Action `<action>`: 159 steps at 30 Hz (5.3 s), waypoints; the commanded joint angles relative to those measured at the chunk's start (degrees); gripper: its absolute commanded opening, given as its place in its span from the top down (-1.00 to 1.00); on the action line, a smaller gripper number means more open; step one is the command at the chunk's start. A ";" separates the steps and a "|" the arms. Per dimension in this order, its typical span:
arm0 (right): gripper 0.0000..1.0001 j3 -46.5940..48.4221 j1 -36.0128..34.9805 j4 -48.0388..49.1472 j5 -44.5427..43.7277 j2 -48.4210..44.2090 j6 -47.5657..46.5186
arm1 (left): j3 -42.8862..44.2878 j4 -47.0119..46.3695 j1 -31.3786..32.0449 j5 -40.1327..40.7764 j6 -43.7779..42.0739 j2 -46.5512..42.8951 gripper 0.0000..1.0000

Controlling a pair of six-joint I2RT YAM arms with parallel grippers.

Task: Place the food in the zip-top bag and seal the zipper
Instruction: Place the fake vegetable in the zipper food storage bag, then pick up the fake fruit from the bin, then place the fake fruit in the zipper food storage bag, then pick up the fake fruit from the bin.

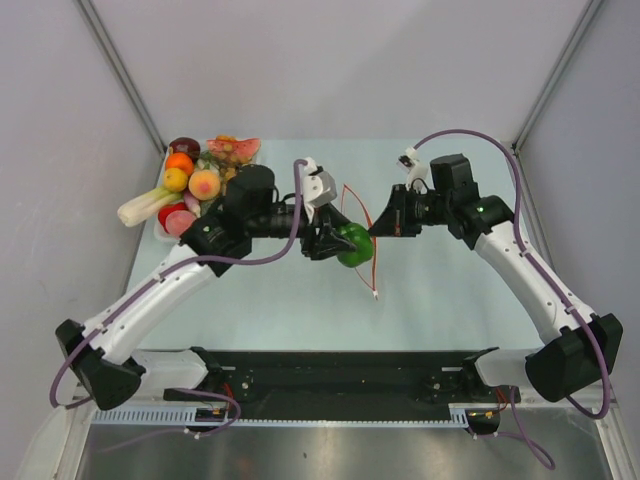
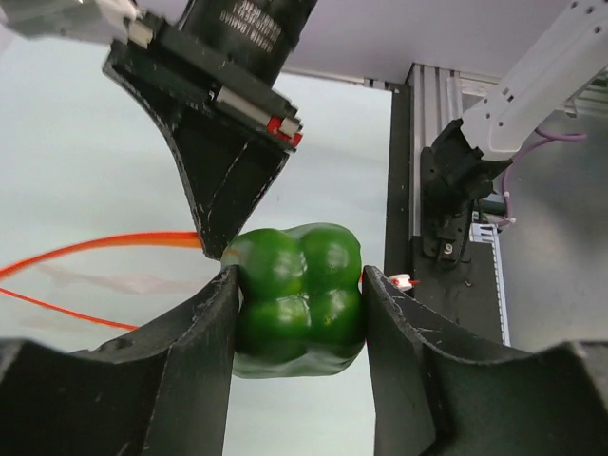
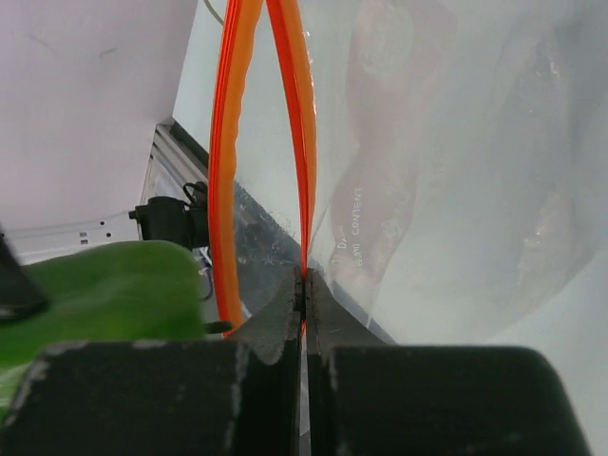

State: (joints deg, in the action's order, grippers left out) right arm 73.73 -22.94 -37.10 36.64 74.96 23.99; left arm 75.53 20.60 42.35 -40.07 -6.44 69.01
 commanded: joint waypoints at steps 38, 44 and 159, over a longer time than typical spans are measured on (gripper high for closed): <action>1.00 -5.71 5.27 13.55 18.46 -2.36 13.89 | -7.66 2.68 -5.87 21.35 9.59 -6.25 -0.91; 1.00 -5.88 4.92 14.95 18.90 -2.54 14.77 | -16.46 4.01 -6.40 20.21 12.59 -10.74 -0.89; 1.00 -5.18 10.11 4.58 3.08 0.01 3.43 | 15.37 13.68 -32.31 22.14 -1.81 12.73 -0.99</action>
State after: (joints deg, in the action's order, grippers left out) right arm 67.99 -13.08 -34.76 39.11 75.37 26.37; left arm 95.02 34.76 18.09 -16.82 -6.09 86.17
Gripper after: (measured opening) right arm 0.010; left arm 0.996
